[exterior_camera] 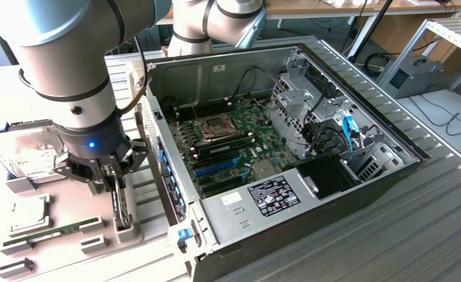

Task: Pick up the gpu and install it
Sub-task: 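Pick up the gpu and move the gpu toward the slot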

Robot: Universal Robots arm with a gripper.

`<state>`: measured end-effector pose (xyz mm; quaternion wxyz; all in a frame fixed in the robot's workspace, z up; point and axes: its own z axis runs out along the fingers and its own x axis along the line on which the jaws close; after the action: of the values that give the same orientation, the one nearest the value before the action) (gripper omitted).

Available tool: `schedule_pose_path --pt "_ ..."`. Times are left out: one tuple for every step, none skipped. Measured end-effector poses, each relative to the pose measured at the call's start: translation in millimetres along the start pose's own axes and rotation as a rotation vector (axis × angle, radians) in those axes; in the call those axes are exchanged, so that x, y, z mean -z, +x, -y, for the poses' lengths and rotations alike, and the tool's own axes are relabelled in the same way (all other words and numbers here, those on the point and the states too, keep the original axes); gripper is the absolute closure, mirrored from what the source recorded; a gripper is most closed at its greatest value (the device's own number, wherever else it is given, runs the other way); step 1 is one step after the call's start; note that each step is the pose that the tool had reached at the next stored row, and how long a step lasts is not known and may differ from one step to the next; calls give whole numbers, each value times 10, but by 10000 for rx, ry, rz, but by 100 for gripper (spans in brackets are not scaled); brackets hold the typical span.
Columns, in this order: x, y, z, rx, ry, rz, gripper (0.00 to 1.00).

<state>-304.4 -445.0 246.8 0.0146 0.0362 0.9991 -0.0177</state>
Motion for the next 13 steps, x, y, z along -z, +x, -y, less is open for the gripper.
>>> schedule_pose_path --pt "1 0 0 0 0 1 74" --pt "3 0 0 0 0 0 74" --pt "5 0 0 0 3 -1 74" --pt "7 0 0 0 4 -1 74" --pt "9 0 0 0 4 0 74" --pt "13 0 1 0 5 -1 74" --pt "14 0 1 1 4 0 74" --pt "14 0 1 0 3 1 74" --pt "17 0 1 0 6 0 74" --pt "18 0 1 0 10 1 74" --pt "20 0 1 0 22 0 74" --pt "24 0 1 1 34 0 74" --pt "27 -1 1 1 43 0 74"
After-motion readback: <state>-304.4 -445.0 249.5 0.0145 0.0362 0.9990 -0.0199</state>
